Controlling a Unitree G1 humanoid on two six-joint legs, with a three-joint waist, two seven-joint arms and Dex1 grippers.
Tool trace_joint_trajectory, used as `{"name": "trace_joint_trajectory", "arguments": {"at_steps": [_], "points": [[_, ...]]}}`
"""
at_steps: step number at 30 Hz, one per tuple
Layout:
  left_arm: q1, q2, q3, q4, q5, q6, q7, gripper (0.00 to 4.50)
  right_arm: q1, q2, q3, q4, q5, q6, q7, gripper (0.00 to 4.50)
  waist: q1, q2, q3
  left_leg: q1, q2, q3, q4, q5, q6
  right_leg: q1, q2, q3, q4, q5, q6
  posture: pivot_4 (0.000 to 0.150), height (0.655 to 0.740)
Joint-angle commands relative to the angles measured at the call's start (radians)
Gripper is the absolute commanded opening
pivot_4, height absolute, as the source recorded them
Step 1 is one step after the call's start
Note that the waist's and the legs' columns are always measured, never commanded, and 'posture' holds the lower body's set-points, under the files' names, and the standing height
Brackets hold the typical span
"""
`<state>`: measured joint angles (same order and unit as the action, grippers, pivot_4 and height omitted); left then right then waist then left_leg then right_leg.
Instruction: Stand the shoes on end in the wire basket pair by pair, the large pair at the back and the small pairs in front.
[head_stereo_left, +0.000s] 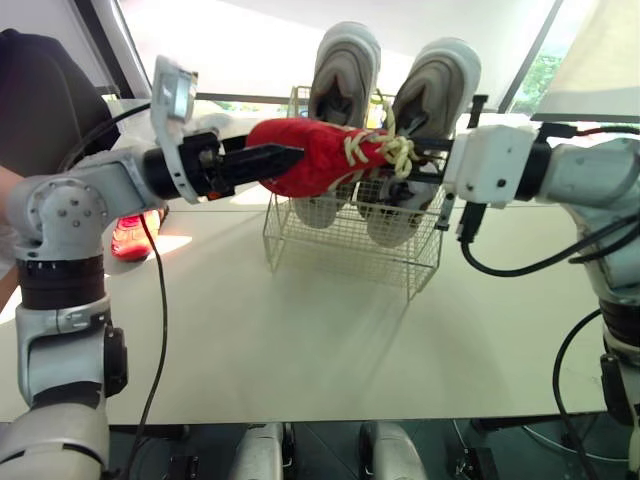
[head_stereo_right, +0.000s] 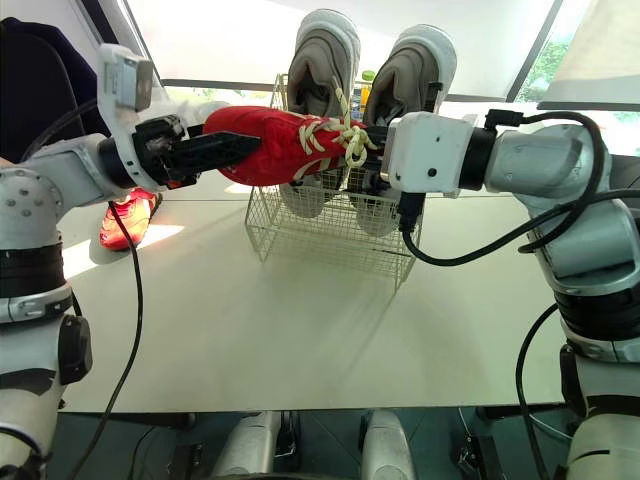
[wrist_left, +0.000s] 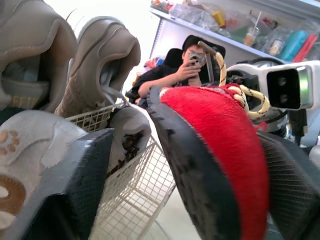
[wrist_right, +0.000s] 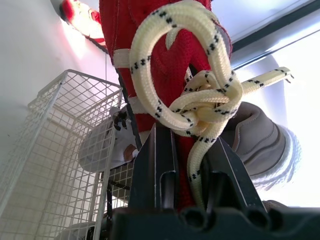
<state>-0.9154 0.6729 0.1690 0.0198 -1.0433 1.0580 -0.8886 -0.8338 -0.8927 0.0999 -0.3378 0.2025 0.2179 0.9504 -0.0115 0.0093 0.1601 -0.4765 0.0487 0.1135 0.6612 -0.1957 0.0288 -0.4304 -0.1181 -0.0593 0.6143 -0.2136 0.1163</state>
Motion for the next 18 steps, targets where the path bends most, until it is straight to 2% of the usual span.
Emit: {"name": "trace_joint_trajectory", "arguments": {"at_steps": [1,5,6,9,13,14,18], "points": [[0.006,0.009,-0.003,-0.026,0.029,-0.011,-0.006,2.24,-0.059,0.013,-0.027,-0.007,0.003,-0.02,0.011,0.0,0.001,0.0,0.0,0.0,0.0,0.0,0.0,0.0,0.0,0.0,0.0,0.0,0.0,0.0,0.0,0.15,0.74],[0.012,-0.006,0.025,-0.017,0.017,0.0,0.011,0.42,-0.078,0.018,-0.036,0.001,0.017,-0.003,0.033,0.0,0.0,0.0,0.0,0.0,0.0,0.0,0.0,0.0,0.0,0.0,0.0,0.0,0.0,0.0,0.0,0.15,0.74],[0.015,-0.013,0.036,-0.015,0.008,0.006,0.021,0.24,-0.078,0.021,-0.049,0.002,0.039,0.033,0.031,0.46,0.0,0.0,0.0,0.0,0.0,0.0,0.0,0.0,0.0,0.0,0.0,0.0,0.0,0.0,0.0,0.15,0.74],[0.036,-0.032,0.073,-0.024,-0.034,0.022,0.043,0.25,-0.067,0.022,-0.128,-0.015,0.19,0.224,0.028,1.94,0.001,0.0,0.0,0.0,0.0,-0.001,0.0,0.0,0.0,0.0,0.0,0.0,0.0,0.0,0.0,0.15,0.74],[0.062,-0.085,0.164,-0.018,-0.131,0.052,0.132,0.25,0.013,0.018,-0.3,-0.045,0.473,0.517,-0.007,4.04,0.005,-0.002,0.001,0.0,0.0,-0.004,0.0,0.0,0.0,0.001,0.0,0.0,0.0,0.0,0.0,0.15,0.74],[0.068,-0.098,0.187,-0.018,-0.159,0.057,0.157,0.25,0.04,0.029,-0.348,-0.044,0.54,0.577,-0.031,4.43,0.005,-0.003,0.001,0.0,0.0,-0.004,0.0,0.0,0.0,0.001,0.0,0.0,0.0,0.0,0.0,0.15,0.74],[0.084,-0.141,0.25,-0.031,-0.278,0.078,0.237,0.25,0.182,0.1,-0.456,-0.066,0.734,0.729,-0.141,4.43,0.003,-0.005,0.002,0.001,0.0,-0.006,0.0,0.0,0.0,0.002,0.0,-0.001,0.0,0.0,0.0,0.15,0.74]]}}
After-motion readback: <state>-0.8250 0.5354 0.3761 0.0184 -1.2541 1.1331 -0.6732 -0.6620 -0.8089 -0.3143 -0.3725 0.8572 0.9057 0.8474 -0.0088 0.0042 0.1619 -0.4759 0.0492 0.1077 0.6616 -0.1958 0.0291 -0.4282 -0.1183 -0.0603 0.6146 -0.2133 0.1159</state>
